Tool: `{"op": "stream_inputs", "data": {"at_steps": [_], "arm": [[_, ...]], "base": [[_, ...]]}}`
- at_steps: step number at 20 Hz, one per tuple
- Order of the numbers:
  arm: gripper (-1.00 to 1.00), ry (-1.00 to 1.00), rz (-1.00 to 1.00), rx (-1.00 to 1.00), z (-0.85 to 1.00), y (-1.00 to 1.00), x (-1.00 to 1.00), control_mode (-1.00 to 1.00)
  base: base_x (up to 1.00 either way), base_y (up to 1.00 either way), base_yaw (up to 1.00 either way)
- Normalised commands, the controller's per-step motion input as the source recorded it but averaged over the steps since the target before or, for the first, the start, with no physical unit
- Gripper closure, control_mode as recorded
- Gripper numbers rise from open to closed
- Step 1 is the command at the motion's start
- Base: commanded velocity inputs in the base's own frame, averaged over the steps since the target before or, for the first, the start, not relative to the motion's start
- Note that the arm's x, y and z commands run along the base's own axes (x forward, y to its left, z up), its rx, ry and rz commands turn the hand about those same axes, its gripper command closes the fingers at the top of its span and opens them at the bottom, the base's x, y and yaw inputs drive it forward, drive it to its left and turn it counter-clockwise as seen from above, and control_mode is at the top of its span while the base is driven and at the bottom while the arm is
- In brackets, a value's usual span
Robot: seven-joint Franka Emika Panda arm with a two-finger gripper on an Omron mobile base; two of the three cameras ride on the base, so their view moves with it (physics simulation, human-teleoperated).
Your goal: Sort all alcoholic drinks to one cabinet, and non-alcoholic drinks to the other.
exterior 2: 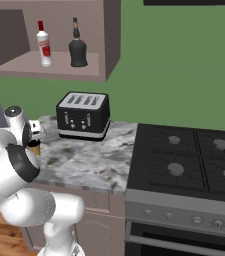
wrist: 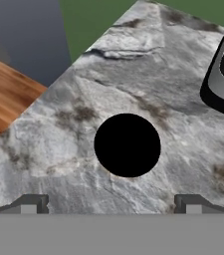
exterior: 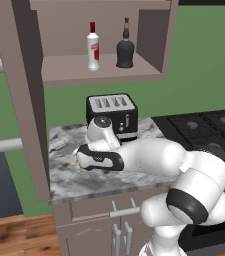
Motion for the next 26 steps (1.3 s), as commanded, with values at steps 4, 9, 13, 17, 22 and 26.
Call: {"op": "stream_inputs", "data": {"at_steps": [4, 9, 13, 17, 22, 26], "arm": [[-1.00, 0.02, 0.00, 0.00, -0.09, 0.00, 0.13, -1.00], [-1.00, 0.02, 0.00, 0.00, -0.13, 0.01, 0.13, -1.00], [-1.00, 0.02, 0.00, 0.00, -0.13, 0.01, 0.13, -1.00], [-1.00, 0.02, 0.00, 0.00, -0.12, 0.02, 0.12, -1.00], [-1.00, 0.02, 0.00, 0.00, -0.13, 0.05, 0.09, -1.00], [-1.00, 0.01, 0.00, 0.00, -0.13, 0.05, 0.06, -1.00]], "base": [[0.00, 0.00, 0.00], [0.00, 0.00, 0.00], [0.00, 0.00, 0.00], [0.00, 0.00, 0.00], [0.00, 0.00, 0.00], [0.00, 0.00, 0.00]]}}
